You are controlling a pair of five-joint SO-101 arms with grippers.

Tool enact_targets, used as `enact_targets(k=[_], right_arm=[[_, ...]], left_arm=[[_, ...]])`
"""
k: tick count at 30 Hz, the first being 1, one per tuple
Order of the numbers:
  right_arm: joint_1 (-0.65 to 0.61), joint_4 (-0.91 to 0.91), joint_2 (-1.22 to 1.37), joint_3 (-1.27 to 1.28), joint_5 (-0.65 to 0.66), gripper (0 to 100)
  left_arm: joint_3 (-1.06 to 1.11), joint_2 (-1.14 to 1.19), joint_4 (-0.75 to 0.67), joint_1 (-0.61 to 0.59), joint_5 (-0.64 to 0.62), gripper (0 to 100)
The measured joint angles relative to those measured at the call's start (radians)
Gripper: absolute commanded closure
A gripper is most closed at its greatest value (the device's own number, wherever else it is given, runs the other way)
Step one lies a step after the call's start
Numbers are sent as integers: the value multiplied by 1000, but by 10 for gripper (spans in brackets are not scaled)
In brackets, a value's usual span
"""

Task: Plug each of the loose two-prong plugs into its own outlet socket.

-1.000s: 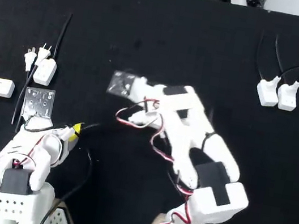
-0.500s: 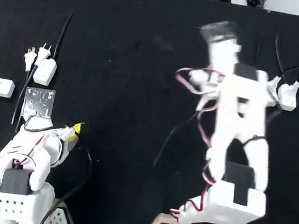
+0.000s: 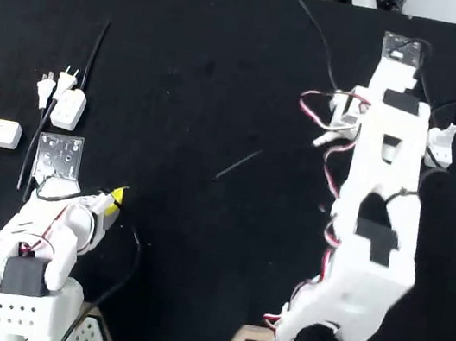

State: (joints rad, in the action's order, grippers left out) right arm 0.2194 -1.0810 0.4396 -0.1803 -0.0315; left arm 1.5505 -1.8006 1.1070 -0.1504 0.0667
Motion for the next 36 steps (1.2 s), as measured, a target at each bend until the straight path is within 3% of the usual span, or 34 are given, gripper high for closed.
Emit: enact_targets(k=[5,10,12,18,23,27,36], right_arm=[[40,-35,206,-153,-15,981],[38,-161,368,-362,-15,787],[34,-233,420,-471,-15,758],[40,-410,557,-812,-15,764],[38,-506,672,-1040,-6,865],[38,-511,769,-1185,94,922],[37,-499,933,-1441,287,870]], left_arm=[[0,0,0,0,0,733],[0,0,0,0,0,733],[0,0,0,0,0,733],[0,0,0,0,0,733],[0,0,0,0,0,733],[0,0,0,0,0,733],[0,0,0,0,0,733]])
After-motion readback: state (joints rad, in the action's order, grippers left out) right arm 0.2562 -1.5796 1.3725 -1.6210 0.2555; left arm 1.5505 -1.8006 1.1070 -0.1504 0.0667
